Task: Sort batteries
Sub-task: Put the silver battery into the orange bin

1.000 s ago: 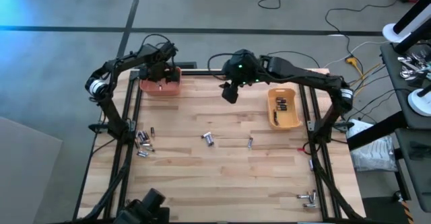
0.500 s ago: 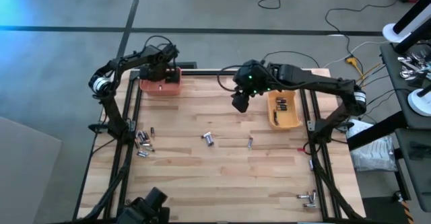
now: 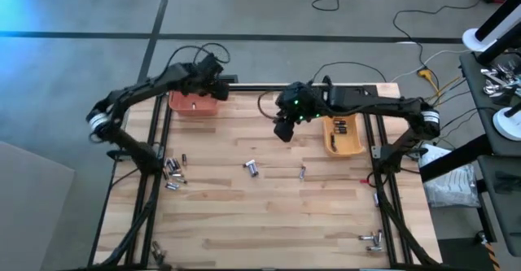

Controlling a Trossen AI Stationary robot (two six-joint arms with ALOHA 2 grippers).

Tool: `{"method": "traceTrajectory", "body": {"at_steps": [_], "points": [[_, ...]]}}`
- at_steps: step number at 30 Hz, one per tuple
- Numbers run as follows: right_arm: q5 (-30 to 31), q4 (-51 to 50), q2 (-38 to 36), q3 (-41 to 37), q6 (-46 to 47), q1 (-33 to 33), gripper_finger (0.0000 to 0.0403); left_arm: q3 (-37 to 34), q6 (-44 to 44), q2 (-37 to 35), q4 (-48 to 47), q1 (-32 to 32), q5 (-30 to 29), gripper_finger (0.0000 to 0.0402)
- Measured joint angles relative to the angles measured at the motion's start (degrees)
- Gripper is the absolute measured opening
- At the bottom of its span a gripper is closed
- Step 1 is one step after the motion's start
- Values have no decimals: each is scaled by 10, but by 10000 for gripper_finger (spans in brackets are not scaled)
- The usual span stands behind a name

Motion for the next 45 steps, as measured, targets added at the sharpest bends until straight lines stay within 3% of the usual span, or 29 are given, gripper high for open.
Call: {"method": "traceTrajectory", "body": {"at_steps": [4, 8, 12, 15, 20, 23, 30, 34, 45], "points": [[0, 42, 18, -50, -5, 20, 131, 0, 6, -47, 73, -164, -50, 206], [0, 49, 10, -71, 1, 48, 120, -4, -32, -52, 72, -316, -121, 206], [42, 53, -28, -71, 5, 75, 106, -47, -90, -33, 87, -431, -129, 206], [82, 52, -62, -70, 11, 96, 96, -98, -112, -6, 123, -480, -123, 206], [93, 54, -132, -69, 75, 144, 78, -180, -36, 18, 306, -501, -69, 198], [118, 55, -168, -69, 113, 190, 67, -219, 11, 11, 359, -501, -45, 185], [340, 54, -204, -84, 197, 338, 52, -310, 126, -8, 394, -487, -11, 171], [439, 50, -190, -93, 198, 376, 55, -334, 149, -8, 470, -473, -14, 171], [446, 50, -173, -91, 189, 337, 48, -361, 185, 46, 553, -419, -3, 163]]}}
